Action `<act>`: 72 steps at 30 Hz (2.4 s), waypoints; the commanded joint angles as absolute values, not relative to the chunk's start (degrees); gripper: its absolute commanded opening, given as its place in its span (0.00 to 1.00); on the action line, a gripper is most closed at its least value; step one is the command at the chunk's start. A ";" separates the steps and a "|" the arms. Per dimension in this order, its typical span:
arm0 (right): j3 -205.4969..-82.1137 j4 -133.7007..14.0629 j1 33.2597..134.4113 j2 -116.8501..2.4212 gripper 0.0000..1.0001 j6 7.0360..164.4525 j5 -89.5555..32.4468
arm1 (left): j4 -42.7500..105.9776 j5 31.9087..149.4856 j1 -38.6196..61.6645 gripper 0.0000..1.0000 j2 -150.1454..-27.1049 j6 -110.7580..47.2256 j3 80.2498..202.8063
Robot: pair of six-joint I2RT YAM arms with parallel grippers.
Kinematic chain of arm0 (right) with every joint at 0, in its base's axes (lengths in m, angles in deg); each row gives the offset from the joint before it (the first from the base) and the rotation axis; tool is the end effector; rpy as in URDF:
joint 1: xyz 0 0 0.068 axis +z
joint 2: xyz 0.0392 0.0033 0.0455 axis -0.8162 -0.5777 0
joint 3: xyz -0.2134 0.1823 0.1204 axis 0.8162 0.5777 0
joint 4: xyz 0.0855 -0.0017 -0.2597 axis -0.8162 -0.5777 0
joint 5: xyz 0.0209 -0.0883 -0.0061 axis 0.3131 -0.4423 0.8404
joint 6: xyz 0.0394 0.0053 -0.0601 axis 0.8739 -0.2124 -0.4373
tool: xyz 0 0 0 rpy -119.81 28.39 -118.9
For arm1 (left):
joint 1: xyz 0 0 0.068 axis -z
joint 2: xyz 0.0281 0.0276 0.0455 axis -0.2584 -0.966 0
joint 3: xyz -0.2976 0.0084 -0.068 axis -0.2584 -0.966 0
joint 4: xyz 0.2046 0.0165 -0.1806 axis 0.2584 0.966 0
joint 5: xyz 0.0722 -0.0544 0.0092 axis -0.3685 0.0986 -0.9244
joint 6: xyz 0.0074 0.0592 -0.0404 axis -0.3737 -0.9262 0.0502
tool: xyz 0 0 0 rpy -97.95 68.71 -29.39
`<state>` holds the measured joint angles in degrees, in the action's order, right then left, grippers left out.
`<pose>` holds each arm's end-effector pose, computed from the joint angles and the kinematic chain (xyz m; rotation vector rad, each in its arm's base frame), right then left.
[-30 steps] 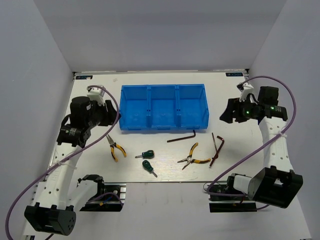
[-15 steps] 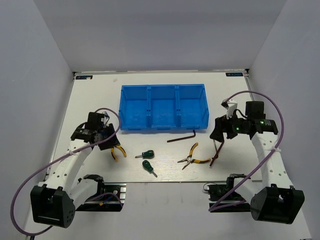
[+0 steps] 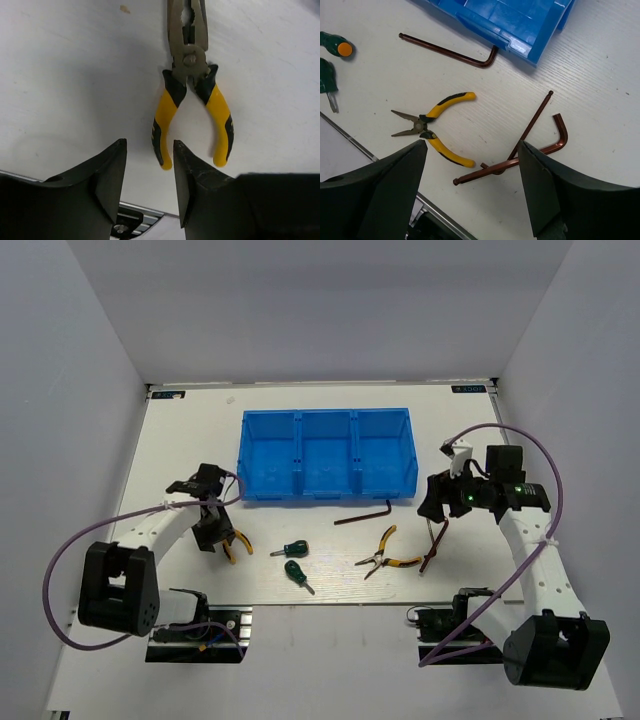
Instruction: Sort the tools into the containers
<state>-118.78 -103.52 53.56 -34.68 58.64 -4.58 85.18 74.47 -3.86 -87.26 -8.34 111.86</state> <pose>0.2052 0.0270 0.2925 -0.6161 2.2831 0.5051 0.2032 -0.0315 0.1839 -0.6278 2.9057 0.1192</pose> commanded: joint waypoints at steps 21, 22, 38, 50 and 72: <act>-115.02 -100.80 53.57 -31.77 0.28 54.67 -5.70 | 82.75 69.96 -3.02 0.00 -78.98 -7.30 116.71; -114.84 -100.71 53.57 -32.12 0.15 53.80 -5.70 | 83.28 69.96 -2.50 0.00 -77.48 -9.31 120.73; -119.23 -100.62 53.92 -40.55 0.52 51.51 -5.17 | 62.63 88.34 1.72 0.00 -109.68 -32.27 154.40; -118.97 -102.02 54.01 -42.93 0.72 45.38 -6.58 | 67.20 81.56 4.10 0.52 -115.97 -32.89 154.35; -99.73 -101.34 69.20 -43.55 0.68 3.69 -0.24 | 74.49 87.62 13.84 0.55 -87.67 -23.58 128.44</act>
<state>-102.15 -108.96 67.11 -45.85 2.83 1.58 70.99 87.85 12.70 -90.41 -27.97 132.03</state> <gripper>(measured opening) 0.678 0.530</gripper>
